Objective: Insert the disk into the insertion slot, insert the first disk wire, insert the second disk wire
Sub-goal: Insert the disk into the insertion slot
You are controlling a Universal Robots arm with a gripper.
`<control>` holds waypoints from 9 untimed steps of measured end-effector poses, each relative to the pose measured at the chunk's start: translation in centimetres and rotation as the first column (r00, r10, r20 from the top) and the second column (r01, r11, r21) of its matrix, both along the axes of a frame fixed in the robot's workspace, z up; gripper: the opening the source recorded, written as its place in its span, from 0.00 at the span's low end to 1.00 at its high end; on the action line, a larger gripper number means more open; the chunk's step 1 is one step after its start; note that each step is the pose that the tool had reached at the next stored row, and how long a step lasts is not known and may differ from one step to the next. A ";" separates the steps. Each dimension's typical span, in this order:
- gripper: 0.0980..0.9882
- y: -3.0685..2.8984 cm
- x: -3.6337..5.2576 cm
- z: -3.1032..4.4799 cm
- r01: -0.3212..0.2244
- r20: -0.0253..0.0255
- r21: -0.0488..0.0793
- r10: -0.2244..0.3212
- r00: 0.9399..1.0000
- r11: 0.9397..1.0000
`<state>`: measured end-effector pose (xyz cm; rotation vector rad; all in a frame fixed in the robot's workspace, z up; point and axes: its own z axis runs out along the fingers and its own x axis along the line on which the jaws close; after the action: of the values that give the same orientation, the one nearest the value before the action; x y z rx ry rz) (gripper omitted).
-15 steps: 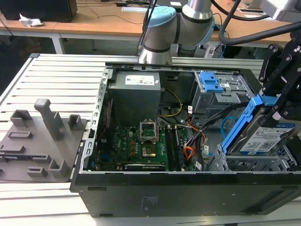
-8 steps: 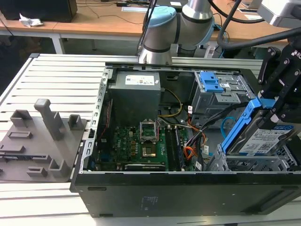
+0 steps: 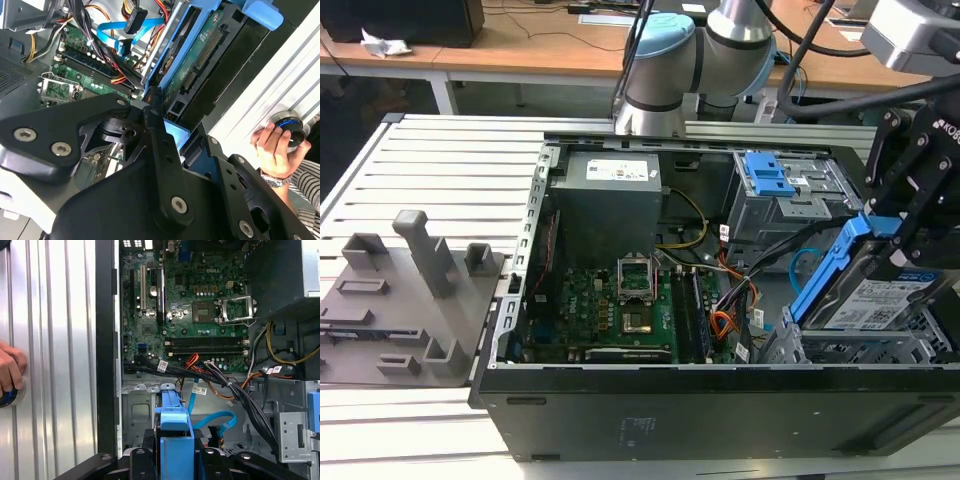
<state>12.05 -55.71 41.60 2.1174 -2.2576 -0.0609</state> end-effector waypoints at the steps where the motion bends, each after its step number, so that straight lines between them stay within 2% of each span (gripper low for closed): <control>1: 0.30 0.01 0.00 -0.23 0.000 0.000 0.000 0.000 1.000 1.000; 5: 0.31 0.00 0.00 -0.25 0.000 0.000 0.000 0.000 1.000 1.000; 6: 0.38 0.01 0.00 -0.25 0.000 0.000 0.000 0.000 1.000 1.000; 9: 0.37 0.00 0.00 -0.27 0.000 0.000 0.000 0.000 1.000 1.000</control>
<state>12.05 -55.71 41.33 2.1173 -2.2576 -0.0607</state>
